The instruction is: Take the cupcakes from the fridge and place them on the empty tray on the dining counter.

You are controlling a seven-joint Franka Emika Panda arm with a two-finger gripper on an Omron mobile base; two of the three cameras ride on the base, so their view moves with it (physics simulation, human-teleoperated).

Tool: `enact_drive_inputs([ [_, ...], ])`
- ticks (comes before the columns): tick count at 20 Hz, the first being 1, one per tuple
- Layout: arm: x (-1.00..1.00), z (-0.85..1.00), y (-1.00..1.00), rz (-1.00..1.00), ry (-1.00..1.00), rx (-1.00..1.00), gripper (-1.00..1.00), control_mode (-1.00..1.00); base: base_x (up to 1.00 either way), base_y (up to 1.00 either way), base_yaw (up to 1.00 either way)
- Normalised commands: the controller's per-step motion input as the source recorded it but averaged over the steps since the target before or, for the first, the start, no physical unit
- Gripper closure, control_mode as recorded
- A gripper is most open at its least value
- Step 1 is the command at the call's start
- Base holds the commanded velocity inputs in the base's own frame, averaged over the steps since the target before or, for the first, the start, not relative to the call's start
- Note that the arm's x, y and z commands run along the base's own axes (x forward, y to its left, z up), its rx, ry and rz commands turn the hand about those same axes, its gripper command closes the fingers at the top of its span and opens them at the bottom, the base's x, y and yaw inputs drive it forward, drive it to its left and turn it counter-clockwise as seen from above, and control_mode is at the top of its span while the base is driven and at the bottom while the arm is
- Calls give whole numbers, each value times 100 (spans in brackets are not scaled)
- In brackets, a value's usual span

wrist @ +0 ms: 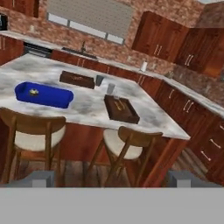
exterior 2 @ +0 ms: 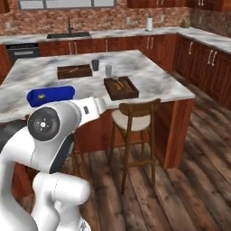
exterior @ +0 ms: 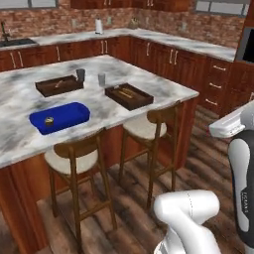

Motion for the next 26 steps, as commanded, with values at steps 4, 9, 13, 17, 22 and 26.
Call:
enact_drive_inputs([
  [4, 0, 0, 0, 0, 0, 0, -100, 100, 20, -46, -77],
  [9, 0, 0, 0, 0, 0, 0, -100, 100, 29, -49, -79],
  [13, 0, 0, 0, 0, 0, 0, -100, 100, 29, -54, -78],
  [17, 0, 0, 0, 0, 0, 0, -100, 100, 35, -50, -74],
  [22, 0, 0, 0, 0, 0, 0, -100, 100, 63, -16, -62],
  [26, 0, 0, 0, 0, 0, 0, -100, 100, 75, 33, -38],
])
